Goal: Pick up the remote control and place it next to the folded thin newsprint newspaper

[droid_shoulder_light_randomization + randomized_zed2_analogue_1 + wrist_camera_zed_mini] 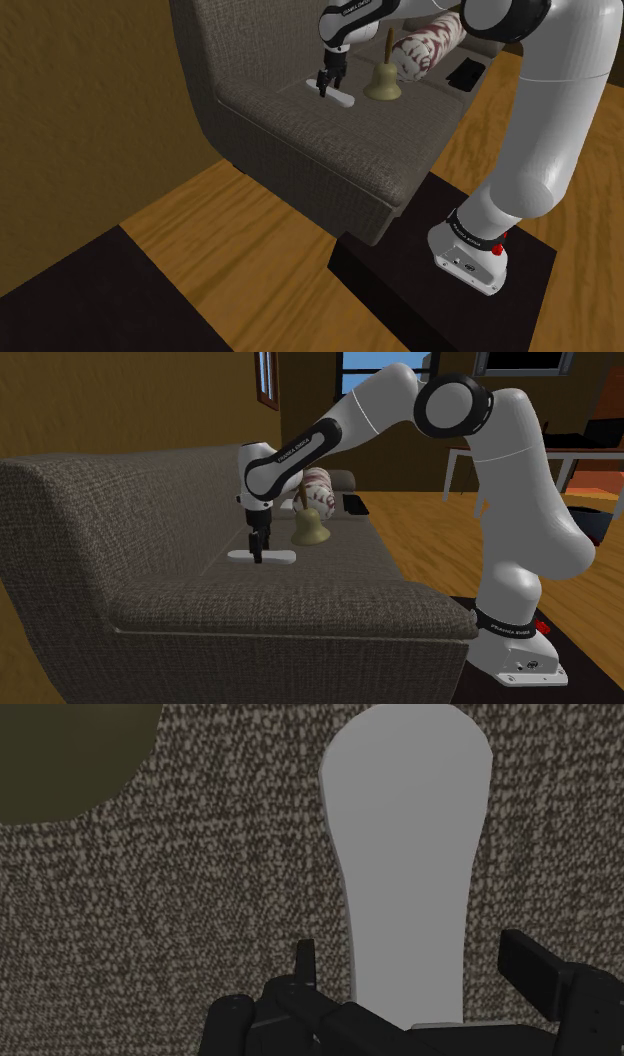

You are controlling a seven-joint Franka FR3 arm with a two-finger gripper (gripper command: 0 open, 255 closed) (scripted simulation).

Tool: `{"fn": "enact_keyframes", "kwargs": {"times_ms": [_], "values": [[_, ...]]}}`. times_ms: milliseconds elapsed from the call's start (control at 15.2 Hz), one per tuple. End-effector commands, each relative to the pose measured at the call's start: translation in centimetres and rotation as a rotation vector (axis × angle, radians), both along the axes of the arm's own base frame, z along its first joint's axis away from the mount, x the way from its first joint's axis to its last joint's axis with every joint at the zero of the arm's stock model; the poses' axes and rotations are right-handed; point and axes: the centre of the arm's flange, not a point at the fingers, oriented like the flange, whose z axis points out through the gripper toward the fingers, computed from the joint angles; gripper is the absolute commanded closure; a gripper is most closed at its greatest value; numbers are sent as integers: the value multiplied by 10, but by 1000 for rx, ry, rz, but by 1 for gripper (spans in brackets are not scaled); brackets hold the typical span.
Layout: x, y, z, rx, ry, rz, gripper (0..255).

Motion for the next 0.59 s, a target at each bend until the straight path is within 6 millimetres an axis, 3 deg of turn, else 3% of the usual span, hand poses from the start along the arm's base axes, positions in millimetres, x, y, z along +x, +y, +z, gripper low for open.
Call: {"fn": "enact_keyframes", "kwargs": {"times_ms": [0,198,264,528], "values": [[0,0,0,0,0,0,0],[0,0,0,0,0,0,0],[0,0,0,0,0,0,255],[0,0,0,0,0,0,255]]}}
